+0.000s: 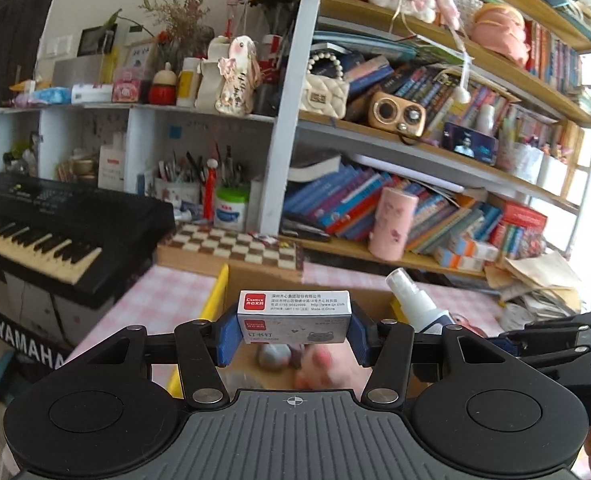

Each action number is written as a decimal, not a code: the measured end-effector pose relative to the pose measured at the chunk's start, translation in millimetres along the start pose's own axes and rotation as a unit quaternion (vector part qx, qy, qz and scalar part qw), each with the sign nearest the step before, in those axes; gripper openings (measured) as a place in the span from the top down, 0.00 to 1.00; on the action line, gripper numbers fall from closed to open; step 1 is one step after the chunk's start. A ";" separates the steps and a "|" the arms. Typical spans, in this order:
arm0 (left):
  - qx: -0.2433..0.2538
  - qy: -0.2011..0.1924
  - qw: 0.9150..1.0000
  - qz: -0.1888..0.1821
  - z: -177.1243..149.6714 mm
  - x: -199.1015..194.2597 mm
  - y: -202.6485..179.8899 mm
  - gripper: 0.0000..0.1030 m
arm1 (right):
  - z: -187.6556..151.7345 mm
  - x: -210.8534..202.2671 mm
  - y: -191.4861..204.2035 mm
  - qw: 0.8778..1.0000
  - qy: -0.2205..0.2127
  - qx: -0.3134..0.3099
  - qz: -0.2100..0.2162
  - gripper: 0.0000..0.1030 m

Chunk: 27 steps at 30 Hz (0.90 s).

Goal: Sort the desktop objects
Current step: 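Lower the white box into the yellow box while the right tool lowers the bottle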

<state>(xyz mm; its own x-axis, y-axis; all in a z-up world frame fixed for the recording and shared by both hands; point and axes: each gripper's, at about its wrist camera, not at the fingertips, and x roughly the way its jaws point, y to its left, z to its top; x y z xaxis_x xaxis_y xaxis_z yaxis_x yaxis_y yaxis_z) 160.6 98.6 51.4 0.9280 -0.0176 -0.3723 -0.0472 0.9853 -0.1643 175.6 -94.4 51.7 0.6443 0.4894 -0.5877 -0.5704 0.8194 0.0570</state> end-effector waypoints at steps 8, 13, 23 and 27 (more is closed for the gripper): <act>0.033 0.049 0.998 0.018 -1.7 60.2 -5.0 0.49 | 27.1 65.6 -26.7 0.999 0.010 -0.032 0.004 0.71; 0.047 0.093 0.994 0.021 -14.2 88.9 -7.4 0.49 | 17.2 100.3 -32.9 0.997 0.054 -0.045 0.026 0.71; 0.062 0.163 0.984 0.033 -36.6 114.2 -5.4 0.49 | -1.4 127.5 -24.7 0.989 0.115 -0.076 0.060 0.71; 0.062 0.176 0.981 0.047 -39.1 117.9 0.2 0.48 | -1.6 134.6 -23.6 0.986 0.128 -0.081 0.066 0.71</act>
<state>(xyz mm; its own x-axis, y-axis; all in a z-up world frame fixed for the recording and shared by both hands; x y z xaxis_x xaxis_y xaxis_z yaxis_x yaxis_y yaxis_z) 255.5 90.2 -28.3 0.7352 0.0388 -0.6767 -0.0612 0.9981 -0.0093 274.9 -48.4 -30.0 0.4208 0.4807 -0.7694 -0.7282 0.6847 0.0295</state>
